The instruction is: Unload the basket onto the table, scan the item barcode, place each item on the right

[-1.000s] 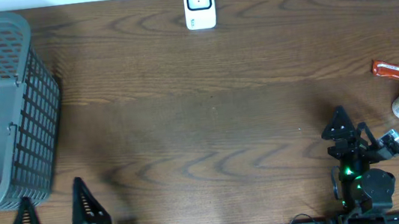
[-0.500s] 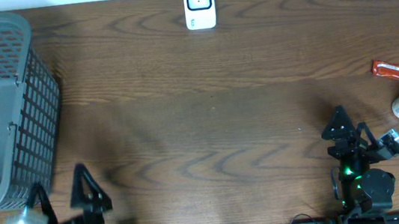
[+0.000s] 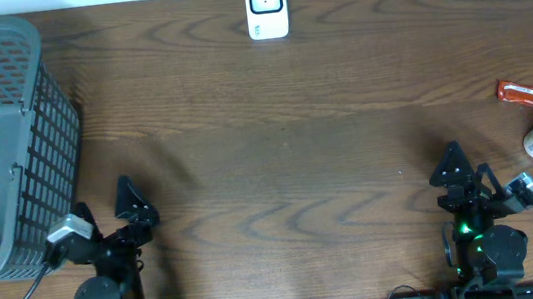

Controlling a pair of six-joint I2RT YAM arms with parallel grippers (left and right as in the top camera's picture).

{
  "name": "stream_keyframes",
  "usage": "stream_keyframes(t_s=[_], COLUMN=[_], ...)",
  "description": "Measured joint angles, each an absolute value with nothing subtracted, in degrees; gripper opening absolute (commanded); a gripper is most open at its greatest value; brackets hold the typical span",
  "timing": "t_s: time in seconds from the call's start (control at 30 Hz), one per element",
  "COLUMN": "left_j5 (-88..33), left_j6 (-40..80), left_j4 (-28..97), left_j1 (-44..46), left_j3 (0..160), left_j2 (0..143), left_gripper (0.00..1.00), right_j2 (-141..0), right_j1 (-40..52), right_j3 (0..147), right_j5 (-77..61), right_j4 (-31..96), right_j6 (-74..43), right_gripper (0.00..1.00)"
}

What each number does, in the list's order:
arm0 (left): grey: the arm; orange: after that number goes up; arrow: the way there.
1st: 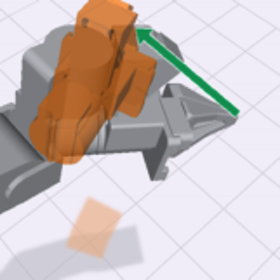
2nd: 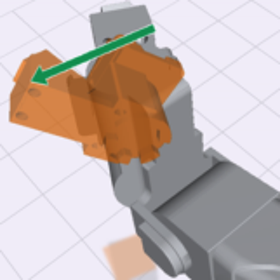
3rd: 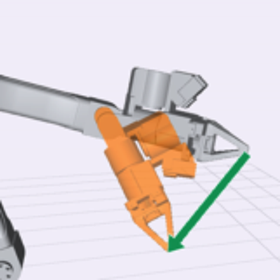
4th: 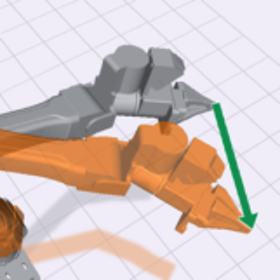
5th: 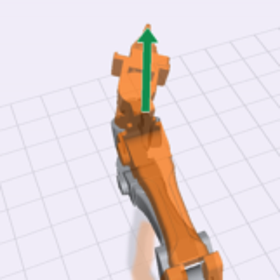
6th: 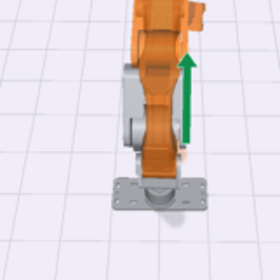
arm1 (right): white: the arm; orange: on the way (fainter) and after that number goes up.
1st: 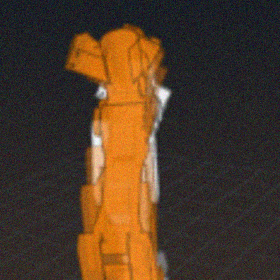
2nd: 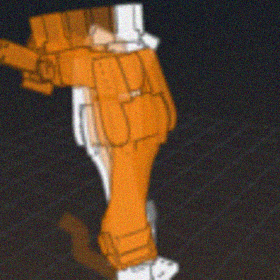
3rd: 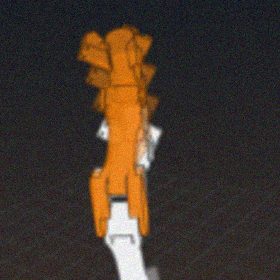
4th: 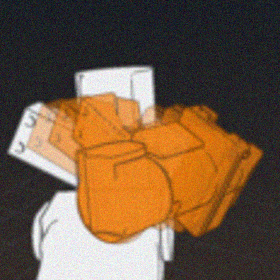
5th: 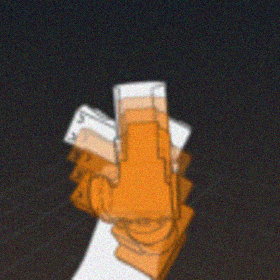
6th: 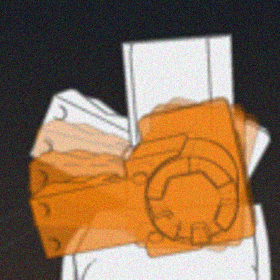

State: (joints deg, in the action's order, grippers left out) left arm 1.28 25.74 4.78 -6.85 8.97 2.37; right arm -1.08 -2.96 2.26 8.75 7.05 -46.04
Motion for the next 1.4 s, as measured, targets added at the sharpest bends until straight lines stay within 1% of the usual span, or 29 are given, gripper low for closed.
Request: stream_keyframes(t_s=[0.23, 0.4, 0.8, 1.4], left_j5=[9.3, 12.2, 12.4, 12.4], left_j6=[26.0, 25.9, 22.5, 22.2], left_j4=[4.3, 2.5, 2.3, 2.3], left_j1=[-2.3, -1.9, -1.9, -1.9], left_j3=[3.7, 2.2, 2.1, 2.1], left_j2=[1.3, 0.7, 0.7, 0.7], left_gripper=[0.98, 0.98, 0.98, 0.98], right_j2=[-1.1, -1.1, -1.1, -1.1], right_j1=[-3.0, -3.0, -3.0, -3.0], right_j3=[2.3, 2.3, 2.3, 2.3], right_j5=[8.8, 8.8, 8.8, 8.8], right_j4=[7.0, 7.1, 7.0, 7.0], right_j6=[-46.0, -46.0, -46.0, -46.0], right_gripper=[0.99, 0.99, 0.99, 0.99])
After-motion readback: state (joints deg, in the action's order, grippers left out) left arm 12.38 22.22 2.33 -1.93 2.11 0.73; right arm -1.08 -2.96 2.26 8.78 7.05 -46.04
